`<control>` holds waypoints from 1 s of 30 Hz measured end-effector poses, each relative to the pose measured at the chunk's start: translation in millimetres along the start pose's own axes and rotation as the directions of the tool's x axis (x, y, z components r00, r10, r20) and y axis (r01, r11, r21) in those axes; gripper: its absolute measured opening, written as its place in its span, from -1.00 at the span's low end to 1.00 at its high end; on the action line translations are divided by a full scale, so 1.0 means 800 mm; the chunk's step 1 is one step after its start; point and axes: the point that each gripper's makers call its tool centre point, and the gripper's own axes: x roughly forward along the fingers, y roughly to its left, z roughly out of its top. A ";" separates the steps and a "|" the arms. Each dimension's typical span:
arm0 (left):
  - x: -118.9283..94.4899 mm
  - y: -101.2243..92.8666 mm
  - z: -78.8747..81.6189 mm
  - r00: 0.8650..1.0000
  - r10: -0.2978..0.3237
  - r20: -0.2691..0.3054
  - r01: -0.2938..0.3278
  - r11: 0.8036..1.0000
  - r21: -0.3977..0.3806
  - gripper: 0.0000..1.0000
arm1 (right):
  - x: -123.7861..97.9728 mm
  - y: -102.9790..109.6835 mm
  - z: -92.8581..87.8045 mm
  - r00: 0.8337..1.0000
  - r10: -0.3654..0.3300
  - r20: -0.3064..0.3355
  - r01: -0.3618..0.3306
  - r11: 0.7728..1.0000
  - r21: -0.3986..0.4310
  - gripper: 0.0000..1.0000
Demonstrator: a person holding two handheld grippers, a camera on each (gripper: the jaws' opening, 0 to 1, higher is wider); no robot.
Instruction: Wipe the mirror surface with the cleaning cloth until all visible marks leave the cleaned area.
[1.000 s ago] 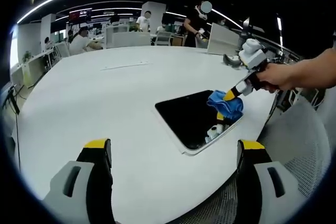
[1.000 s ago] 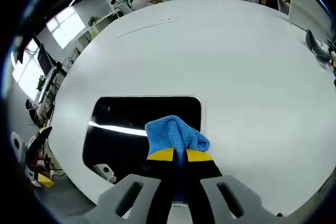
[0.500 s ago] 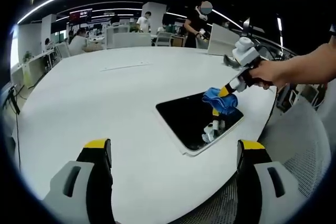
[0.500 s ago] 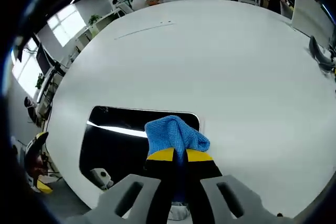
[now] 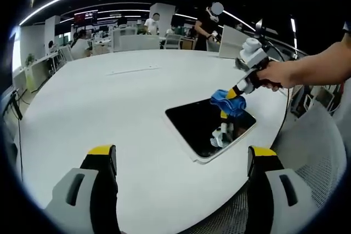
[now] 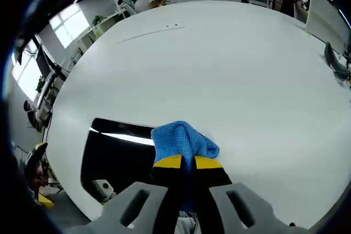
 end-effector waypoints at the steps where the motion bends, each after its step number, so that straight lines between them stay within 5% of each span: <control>1: 0.000 0.001 0.000 1.000 0.002 0.000 -0.002 1.000 0.001 0.97 | 0.001 0.000 0.000 1.000 0.001 -0.002 -0.001 1.000 0.002 -0.99; 15: -0.002 0.004 0.003 1.000 0.013 0.018 -0.014 1.000 0.005 0.96 | 0.006 0.000 0.001 1.000 0.004 -0.008 -0.004 1.000 -0.014 -0.99; 18: -0.001 0.006 0.002 1.000 0.015 0.016 -0.015 1.000 0.006 0.96 | 0.006 0.002 0.001 1.000 -0.022 -0.010 0.020 0.993 -0.116 -0.99; 26: -0.001 0.006 0.000 1.000 0.017 0.005 -0.017 1.000 0.014 0.95 | 0.003 0.004 0.001 0.999 -0.031 -0.042 0.026 0.991 -0.132 -0.99; 30: -0.003 0.008 0.001 1.000 0.029 0.005 -0.029 0.999 0.024 0.95 | -0.005 0.002 0.002 0.997 0.017 -0.071 -0.022 0.996 -0.083 -0.99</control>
